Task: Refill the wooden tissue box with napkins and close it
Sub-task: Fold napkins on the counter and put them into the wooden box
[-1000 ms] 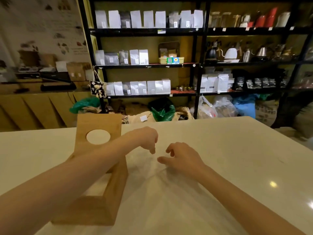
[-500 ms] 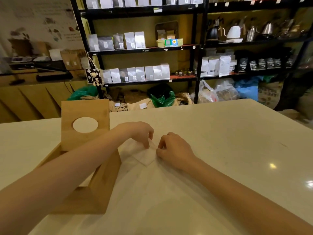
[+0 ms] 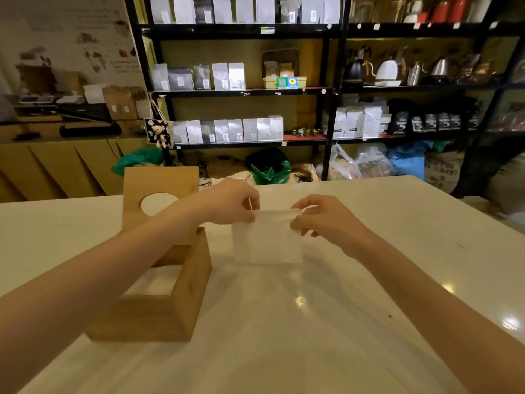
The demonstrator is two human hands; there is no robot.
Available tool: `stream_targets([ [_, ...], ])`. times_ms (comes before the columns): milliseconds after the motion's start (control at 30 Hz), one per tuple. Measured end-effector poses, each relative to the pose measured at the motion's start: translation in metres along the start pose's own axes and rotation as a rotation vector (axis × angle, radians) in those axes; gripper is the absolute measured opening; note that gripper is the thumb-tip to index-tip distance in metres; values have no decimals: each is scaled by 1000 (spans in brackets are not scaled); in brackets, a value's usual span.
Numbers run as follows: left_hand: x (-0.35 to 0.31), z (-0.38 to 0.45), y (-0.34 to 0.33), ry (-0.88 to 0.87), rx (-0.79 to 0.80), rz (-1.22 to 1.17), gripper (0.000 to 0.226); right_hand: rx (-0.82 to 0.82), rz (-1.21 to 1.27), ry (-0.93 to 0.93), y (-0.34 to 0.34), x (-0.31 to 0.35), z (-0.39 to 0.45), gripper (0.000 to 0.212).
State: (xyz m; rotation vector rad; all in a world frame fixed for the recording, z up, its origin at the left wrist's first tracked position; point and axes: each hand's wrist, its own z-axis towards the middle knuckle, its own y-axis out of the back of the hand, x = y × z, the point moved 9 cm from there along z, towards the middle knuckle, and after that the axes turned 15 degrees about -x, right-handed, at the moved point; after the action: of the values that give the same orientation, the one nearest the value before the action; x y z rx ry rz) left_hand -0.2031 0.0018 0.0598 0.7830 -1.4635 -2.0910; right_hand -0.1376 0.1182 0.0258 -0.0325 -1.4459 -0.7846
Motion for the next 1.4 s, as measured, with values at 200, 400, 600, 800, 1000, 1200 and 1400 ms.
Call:
stream_targets([
  [200,-13,-41,56,49,-141,-335,10,12,87,78,27,41,-40,12],
  [400,-13,-100,67,269,-100,-781,5,50,146,83,39,61,-94,15],
  [600,-17,-168,36,395,75,-917,13,108,157,-50,29,43,-151,8],
  [800,-15,-212,3,443,207,-913,14,171,114,-150,10,15,-197,8],
  [1000,-10,-236,-24,449,240,-841,12,151,67,-207,-3,-7,-224,9],
  [1200,-5,-239,-30,415,126,-757,11,-6,-82,-77,-7,-12,-228,9],
  [1400,-3,-236,-31,360,44,-694,8,-117,-193,56,-7,-9,-226,11],
])
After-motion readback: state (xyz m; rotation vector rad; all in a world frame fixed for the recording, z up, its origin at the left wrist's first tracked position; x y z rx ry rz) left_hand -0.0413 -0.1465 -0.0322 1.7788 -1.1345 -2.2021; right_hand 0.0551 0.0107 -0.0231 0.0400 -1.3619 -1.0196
